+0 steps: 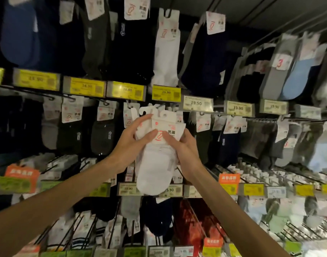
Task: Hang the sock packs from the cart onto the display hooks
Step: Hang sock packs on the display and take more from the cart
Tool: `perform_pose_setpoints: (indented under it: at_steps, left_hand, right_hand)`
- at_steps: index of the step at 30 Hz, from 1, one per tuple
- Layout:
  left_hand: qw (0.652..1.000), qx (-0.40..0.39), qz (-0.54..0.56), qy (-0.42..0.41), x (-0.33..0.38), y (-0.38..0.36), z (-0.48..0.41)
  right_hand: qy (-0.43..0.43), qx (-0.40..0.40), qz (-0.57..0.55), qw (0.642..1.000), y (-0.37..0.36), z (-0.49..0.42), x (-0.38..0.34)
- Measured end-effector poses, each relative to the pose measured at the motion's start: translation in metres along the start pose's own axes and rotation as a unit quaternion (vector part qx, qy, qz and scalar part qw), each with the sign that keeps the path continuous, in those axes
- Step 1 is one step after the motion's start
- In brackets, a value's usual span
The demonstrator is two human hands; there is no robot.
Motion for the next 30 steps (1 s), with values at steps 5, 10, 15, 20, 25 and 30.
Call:
perform_pose_setpoints:
  at_steps: [5,10,15,20,25,30]
  left_hand:
    - [0.999,0.01,-0.015,-0.033,0.01,-0.002,-0.011]
    - [0.996,0.051,-0.035,-0.068,0.013,-0.005,-0.022]
    - [0.989,0.085,-0.065,-0.101,0.005,0.002,-0.02]
    - [0.981,0.111,-0.113,-0.109,-0.006,0.019,-0.018]
    - [0.979,0.091,-0.15,-0.1,-0.008,0.026,-0.024]
    - [0.97,0.076,-0.211,-0.091,-0.009,0.028,-0.029]
  right_hand:
    - [0.034,-0.001,-0.025,0.999,0.003,-0.013,-0.009]
    - [0.032,-0.004,-0.041,0.999,-0.001,-0.03,-0.011]
    - [0.026,0.016,-0.03,0.999,-0.008,-0.035,-0.007]
    - [0.031,0.039,-0.032,0.998,-0.012,-0.038,-0.008]
    - [0.042,0.065,-0.037,0.996,-0.01,-0.044,-0.006]
    - [0.034,0.057,-0.011,0.998,-0.008,-0.056,-0.002]
Point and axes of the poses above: each hand's wrist, its own z-axis away from the middle knuckle, its own y-axis out of the back of the hand, x = y × z, the point moved 2 cm from there along -z, towards the middle knuckle, and after that the axes turned 11 degrees about z, right-handed, at the moved point
